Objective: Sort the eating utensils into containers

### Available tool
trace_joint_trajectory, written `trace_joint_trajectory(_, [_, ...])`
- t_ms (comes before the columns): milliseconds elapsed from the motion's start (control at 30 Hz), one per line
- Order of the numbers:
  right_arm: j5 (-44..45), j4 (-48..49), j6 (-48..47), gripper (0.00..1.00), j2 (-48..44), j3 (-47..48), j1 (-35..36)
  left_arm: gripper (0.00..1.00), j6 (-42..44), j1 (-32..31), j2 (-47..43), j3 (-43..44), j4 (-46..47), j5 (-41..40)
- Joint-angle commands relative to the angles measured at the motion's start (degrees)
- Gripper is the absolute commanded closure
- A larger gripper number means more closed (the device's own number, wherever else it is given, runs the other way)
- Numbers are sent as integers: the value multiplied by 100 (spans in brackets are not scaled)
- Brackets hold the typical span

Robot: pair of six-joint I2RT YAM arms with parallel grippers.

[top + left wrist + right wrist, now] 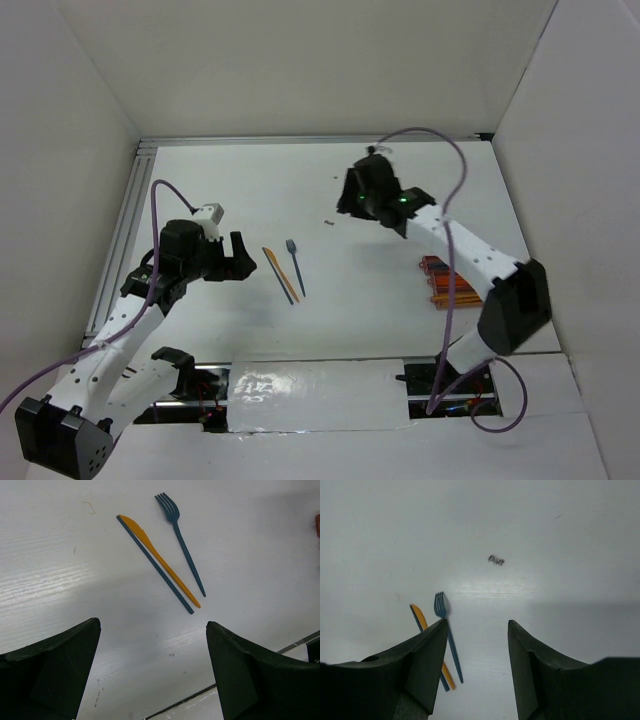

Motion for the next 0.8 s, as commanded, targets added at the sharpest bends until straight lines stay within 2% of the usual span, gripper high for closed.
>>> trace_joint_trajectory(0, [182, -81, -728, 42, 1098, 442, 915, 0, -91, -7, 1, 212, -6, -34])
trace_joint_trajectory(33, [278, -81, -851, 42, 1284, 539, 1326, 0, -126, -7, -8, 221, -76, -129])
trace_joint_trajectory(167, [332, 42, -975, 42, 2005, 935, 1883, 0, -161, -7, -78, 230, -138, -218])
trace_joint_trajectory(400, [262, -37, -1274, 41, 3289, 1989, 2095, 0, -144, 1, -210, 203, -138, -297])
trace_joint_trajectory(500, [507, -168, -1291, 42, 3641, 2235, 2147, 0, -143, -7, -228, 212, -165, -297])
trace_joint_trajectory(767, [658, -258, -1168, 50, 4089, 2158, 2147, 0, -82, -7, -360, 186, -156, -324])
